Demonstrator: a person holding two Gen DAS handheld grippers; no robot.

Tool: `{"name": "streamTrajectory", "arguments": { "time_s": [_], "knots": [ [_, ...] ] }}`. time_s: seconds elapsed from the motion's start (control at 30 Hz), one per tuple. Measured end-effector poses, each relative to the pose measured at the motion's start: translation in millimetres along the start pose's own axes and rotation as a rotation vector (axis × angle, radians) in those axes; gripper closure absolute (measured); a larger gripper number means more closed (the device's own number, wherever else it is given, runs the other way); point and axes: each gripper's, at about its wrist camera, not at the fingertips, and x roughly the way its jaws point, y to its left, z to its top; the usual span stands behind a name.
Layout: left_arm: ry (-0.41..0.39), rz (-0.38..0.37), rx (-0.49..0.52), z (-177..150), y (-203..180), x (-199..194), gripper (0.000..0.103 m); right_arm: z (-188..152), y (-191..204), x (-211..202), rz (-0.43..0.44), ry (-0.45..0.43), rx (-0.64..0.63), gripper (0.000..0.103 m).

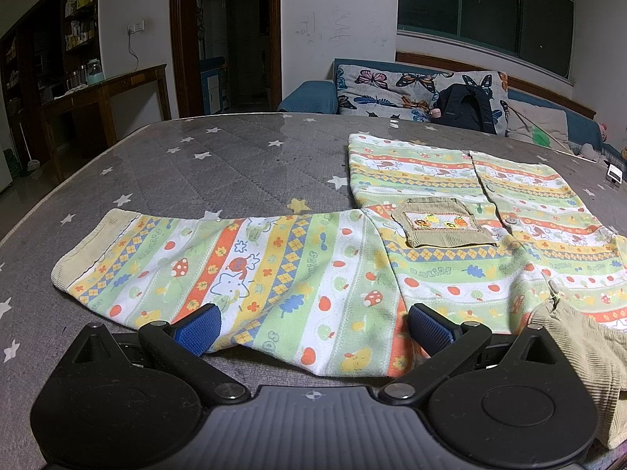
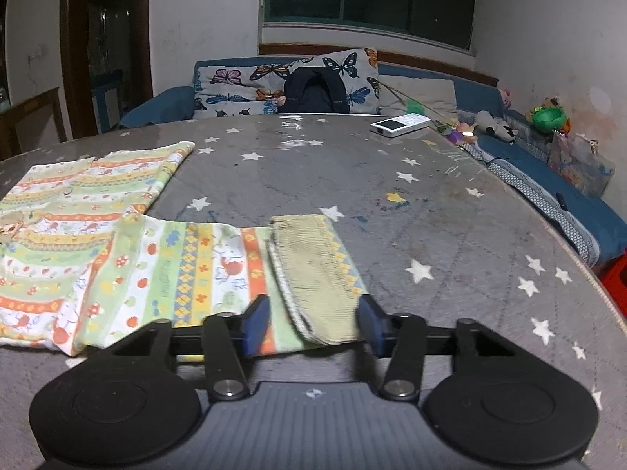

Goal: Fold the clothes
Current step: 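Grasp the khaki corduroy cuff of one pant leg with the right gripper and lift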

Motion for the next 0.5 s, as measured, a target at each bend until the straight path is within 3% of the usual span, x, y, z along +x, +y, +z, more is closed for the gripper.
{"name": "streamTrajectory", "arguments": {
  "time_s": [0.2,0.4,0.5],
  "knots": [
    [0.0,0.0,0.0,0,0,0,0.0,5,-21,-4,0.006,-0.013,0.067,0.097],
    [0.0,0.0,0.0,0,0,0,0.0,19,-43,-13,0.112,-0.041,0.265,0.099],
    [0.0,0.0,0.0,0,0,0,0.0,30,-47,-20,0.206,-0.05,0.348,0.099]
  ]
}}
